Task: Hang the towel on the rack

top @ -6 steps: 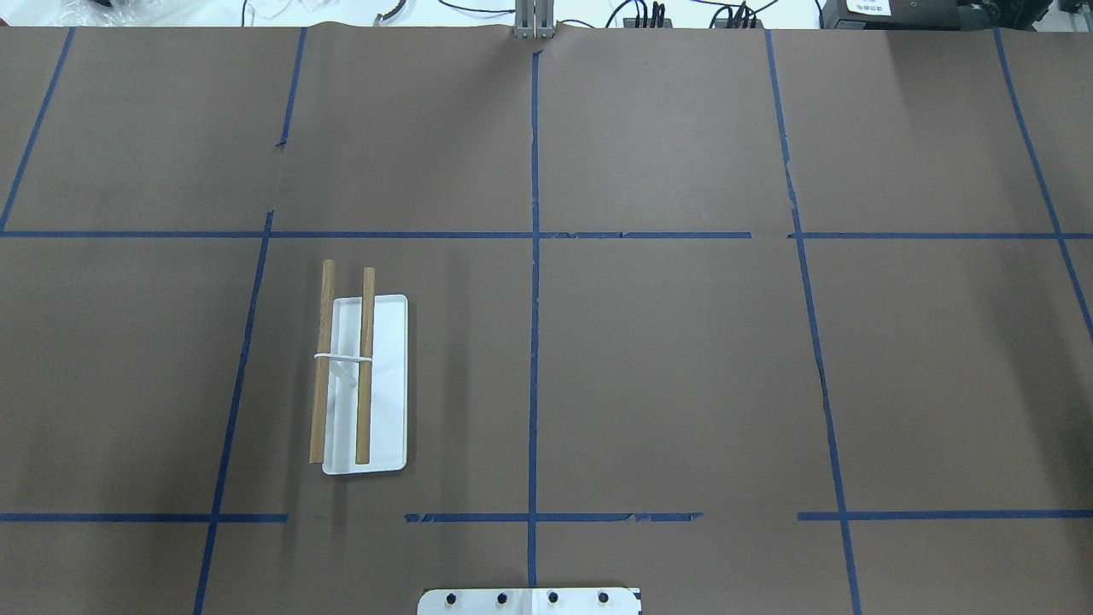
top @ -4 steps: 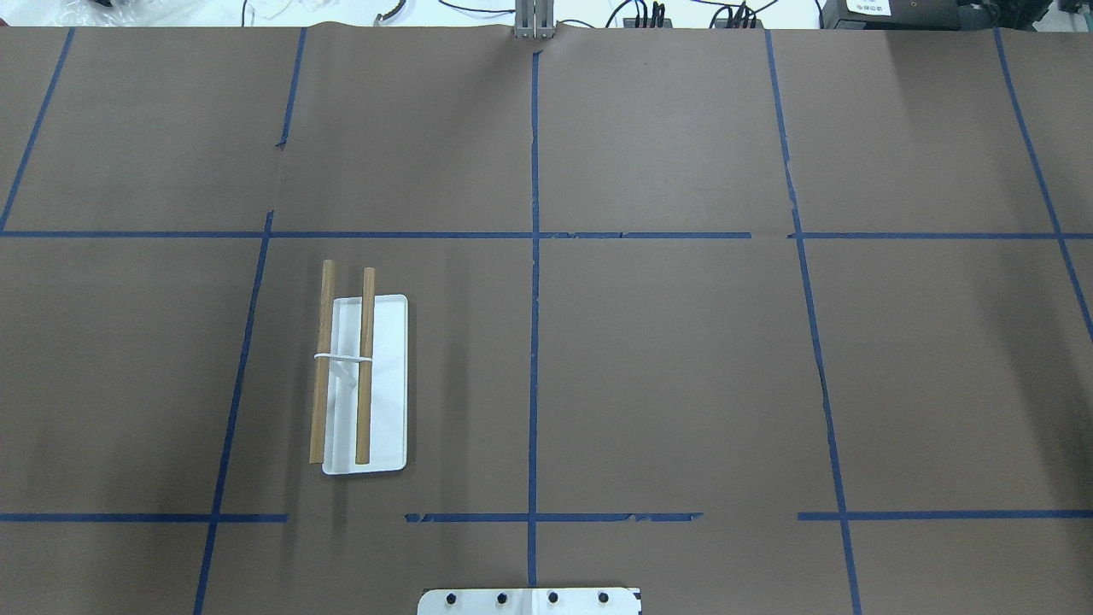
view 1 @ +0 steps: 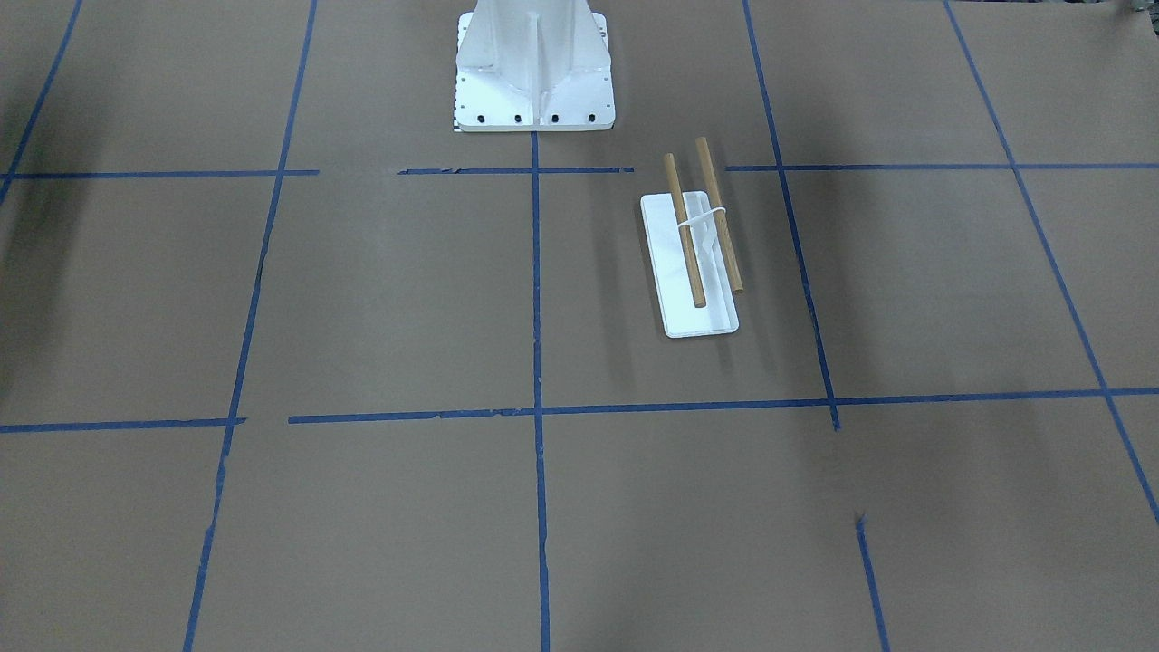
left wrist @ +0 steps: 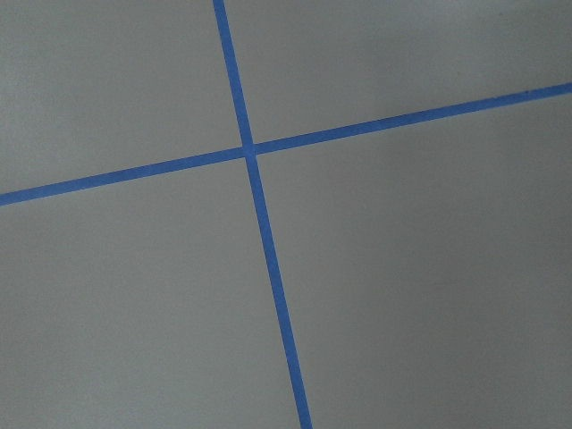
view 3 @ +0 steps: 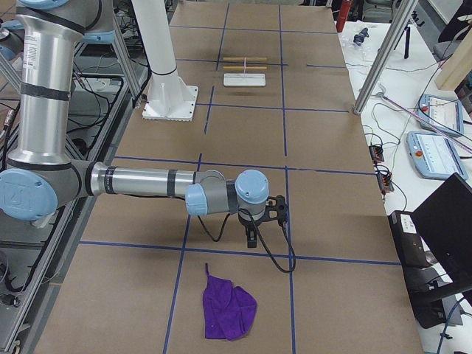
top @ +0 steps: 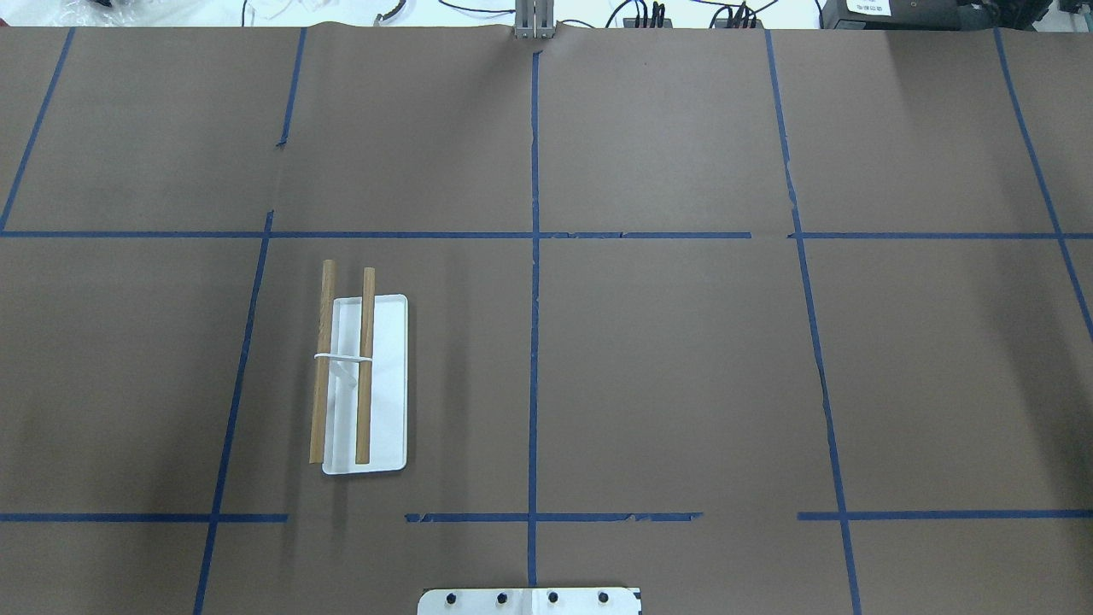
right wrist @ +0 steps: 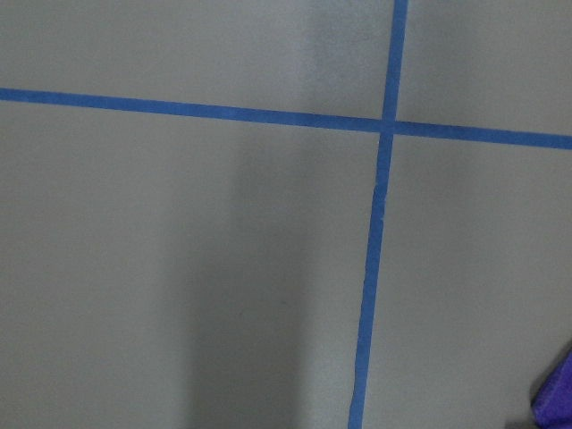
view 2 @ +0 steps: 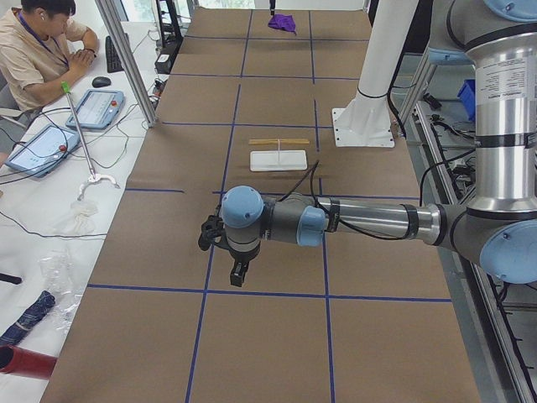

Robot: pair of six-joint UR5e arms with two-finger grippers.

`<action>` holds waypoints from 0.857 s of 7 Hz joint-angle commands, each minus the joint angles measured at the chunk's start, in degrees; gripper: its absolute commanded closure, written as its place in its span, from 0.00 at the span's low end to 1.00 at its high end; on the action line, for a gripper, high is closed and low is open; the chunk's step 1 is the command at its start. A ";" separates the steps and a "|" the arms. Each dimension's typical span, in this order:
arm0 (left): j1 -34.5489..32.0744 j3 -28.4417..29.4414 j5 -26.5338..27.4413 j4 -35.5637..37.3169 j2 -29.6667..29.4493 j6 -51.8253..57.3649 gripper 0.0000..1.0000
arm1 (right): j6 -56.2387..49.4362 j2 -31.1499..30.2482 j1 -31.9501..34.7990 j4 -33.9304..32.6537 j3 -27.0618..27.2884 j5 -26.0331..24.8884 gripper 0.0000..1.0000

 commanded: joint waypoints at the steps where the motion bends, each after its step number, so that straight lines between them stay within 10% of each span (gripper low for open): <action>1: 0.04 0.47 -0.05 -0.99 -0.62 -1.13 0.00 | -0.52 -1.03 -0.22 5.64 -0.27 -0.19 0.00; 6: -0.04 1.97 -4.34 -5.74 0.25 -1.49 0.00 | 0.08 4.05 -0.75 21.29 -22.92 -7.66 0.04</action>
